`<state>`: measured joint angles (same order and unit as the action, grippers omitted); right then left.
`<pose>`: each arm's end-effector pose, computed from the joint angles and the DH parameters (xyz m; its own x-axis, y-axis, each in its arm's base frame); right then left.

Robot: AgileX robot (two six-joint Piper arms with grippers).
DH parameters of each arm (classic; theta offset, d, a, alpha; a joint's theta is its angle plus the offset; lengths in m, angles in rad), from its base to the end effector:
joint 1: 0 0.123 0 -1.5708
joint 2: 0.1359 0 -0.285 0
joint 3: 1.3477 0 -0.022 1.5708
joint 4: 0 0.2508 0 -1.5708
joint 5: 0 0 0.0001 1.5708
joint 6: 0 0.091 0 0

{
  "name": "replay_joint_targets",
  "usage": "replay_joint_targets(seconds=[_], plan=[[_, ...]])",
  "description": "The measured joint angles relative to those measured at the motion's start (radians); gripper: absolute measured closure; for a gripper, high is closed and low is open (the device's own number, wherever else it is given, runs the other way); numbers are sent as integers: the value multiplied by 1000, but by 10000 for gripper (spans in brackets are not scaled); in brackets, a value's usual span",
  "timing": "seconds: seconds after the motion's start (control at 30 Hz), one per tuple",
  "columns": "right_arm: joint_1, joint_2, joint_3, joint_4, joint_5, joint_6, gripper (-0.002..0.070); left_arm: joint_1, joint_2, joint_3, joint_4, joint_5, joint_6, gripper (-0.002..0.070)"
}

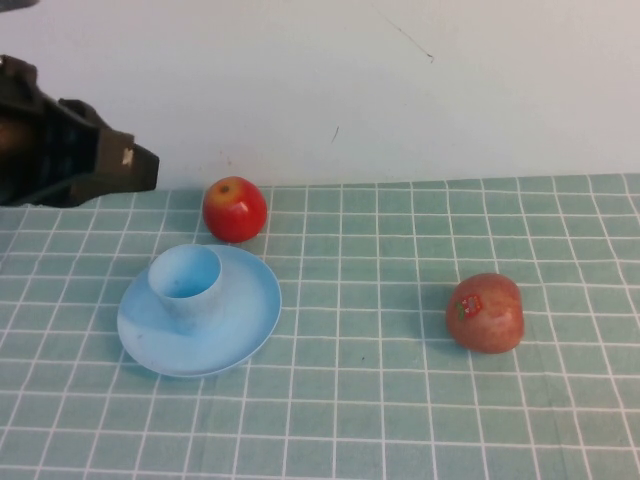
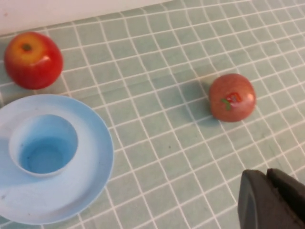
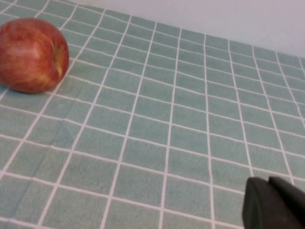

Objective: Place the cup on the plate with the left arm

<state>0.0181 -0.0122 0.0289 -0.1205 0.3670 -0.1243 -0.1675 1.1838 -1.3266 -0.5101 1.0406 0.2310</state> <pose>0.0529 -0.0030 0.1713 -0.2872 -0.2397 -0.9274 -0.0455 0.9705 -0.2367 0.2191 -0.0760 0.4214 -0.6913 0.0758 -0.7186 0.4248 0.8471 -0.3194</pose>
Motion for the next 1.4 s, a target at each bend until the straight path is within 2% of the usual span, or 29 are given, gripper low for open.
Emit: replay_joint_targets(seconds=[0.23, 0.37, 0.5, 0.63, 0.77, 1.07, 1.23, 1.4], plan=[[0, 0, 0, 0, 0, 0, 678, 0, -114, 0, -6, 86, 32, 673], [0, 0, 0, 0, 0, 0, 678, 0, -131, 1, 84, -3, 37, 673], [0, 0, 0, 0, 0, 0, 678, 2, -140, 61, 233, -157, -9, 673], [0, 0, 0, 0, 0, 0, 678, 40, -222, 225, 335, -347, -38, 673], [0, 0, 0, 0, 0, 0, 678, 80, -392, 447, 361, -471, -45, 673], [0, 0, 0, 0, 0, 0, 678, 89, -836, 1048, 324, -733, -65, 673], [0, 0, 0, 0, 0, 0, 678, 89, -995, 1307, 314, -901, -166, 674], [0, 0, 0, 0, 0, 0, 678, 89, -1110, 1349, 321, -831, -237, 674]])
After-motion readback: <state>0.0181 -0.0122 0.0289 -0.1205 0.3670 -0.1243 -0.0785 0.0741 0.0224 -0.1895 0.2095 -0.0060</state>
